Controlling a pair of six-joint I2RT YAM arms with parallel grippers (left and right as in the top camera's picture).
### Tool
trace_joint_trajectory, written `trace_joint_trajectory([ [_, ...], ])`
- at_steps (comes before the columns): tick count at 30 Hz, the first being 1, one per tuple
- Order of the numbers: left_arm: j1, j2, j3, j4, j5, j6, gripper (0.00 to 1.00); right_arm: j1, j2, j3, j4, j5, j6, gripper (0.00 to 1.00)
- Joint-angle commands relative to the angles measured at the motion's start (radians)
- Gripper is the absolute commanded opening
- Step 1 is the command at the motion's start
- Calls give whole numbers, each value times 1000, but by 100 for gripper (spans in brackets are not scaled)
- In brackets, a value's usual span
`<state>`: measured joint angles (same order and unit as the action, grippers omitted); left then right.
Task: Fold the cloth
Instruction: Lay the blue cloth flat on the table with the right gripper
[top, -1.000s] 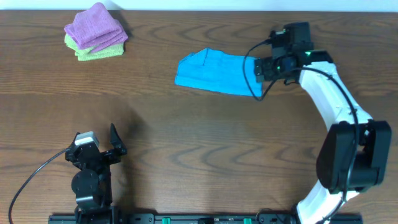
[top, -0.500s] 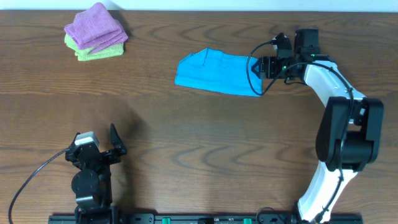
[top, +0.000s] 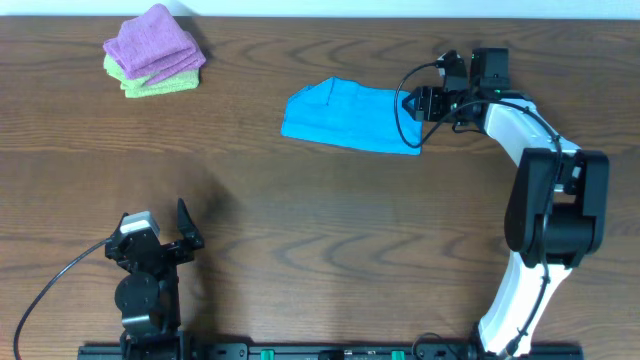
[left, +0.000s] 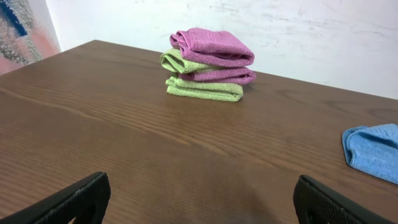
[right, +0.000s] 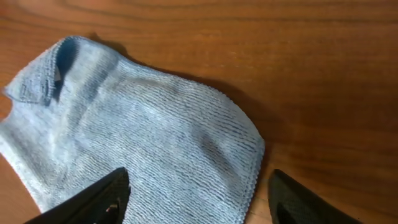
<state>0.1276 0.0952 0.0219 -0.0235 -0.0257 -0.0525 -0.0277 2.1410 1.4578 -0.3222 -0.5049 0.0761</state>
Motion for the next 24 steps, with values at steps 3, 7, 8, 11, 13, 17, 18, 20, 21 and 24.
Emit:
trace_joint_trajectory([
  [3,3,-6,-17,-51,-8,-4,95,5,47,5,13,-58,51,57],
  [7,3,-6,-17,-51,-8,-4,95,5,54,5,17,-60,61,70],
  [8,3,-6,-17,-51,-8,-4,96,5,54,5,21,-60,61,70],
  [11,3,-6,-17,-51,-8,-3,95,2,54,6,27,-37,62,72],
  [13,3,-6,-17,-51,-8,-4,95,2,54,6,28,-33,62,72],
  [17,3,-6,-17,-51,-8,-3,95,2,54,6,35,-10,62,72],
  [18,3,-6,-17,-51,-8,-3,95,2,54,6,35,-7,62,72],
  [20,3,-6,-17,-51,-8,-3,95,2,54,6,40,-8,63,72],
  [21,3,-6,-17,-51,-8,-4,95,2,54,6,42,-8,66,72],
  [24,3,-6,-17,-51,-8,-4,95,3,54,6,45,-11,70,71],
])
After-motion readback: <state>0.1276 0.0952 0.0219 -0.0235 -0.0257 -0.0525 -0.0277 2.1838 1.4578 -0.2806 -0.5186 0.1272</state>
